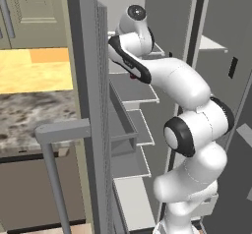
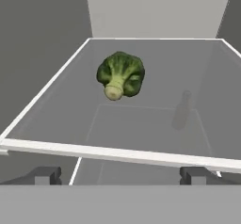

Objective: Take the broccoli and peach from the fridge shelf and place them in the freezer drawer to begin freezing them.

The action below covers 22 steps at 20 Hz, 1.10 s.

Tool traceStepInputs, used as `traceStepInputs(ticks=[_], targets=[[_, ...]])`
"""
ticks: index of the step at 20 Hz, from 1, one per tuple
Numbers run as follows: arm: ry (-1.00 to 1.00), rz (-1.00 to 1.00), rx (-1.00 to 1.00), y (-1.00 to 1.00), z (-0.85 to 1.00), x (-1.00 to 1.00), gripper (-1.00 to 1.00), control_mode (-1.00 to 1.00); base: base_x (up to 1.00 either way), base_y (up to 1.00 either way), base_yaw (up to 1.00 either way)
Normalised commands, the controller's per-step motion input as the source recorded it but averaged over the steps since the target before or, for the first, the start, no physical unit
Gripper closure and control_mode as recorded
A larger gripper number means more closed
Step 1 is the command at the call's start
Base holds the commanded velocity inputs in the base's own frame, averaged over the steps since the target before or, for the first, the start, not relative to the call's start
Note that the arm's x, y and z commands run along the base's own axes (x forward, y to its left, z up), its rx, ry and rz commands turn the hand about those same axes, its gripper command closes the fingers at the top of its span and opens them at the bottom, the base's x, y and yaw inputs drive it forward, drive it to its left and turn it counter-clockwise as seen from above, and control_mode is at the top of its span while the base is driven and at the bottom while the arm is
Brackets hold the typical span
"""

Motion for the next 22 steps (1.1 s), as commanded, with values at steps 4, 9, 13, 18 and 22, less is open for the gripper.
traceStepInputs(ticks=[4,9,13,18,22], targets=[[0.0,0.0,0.0,0.0,-0.1,0.37,-1.0,-1.0,0.0,0.0,0.0],[0.0,-0.01,0.0,0.04,0.0,0.39,-1.0,-1.0,0.0,0.0,0.0],[0.0,-0.02,0.0,0.13,0.0,0.41,-1.0,-1.0,0.0,0.0,0.0],[0.03,-0.02,0.0,0.13,0.0,0.36,-1.0,-1.0,0.0,0.0,0.0],[0.04,-0.03,0.0,0.15,0.0,0.37,-1.0,-1.0,0.0,0.0,0.0]])
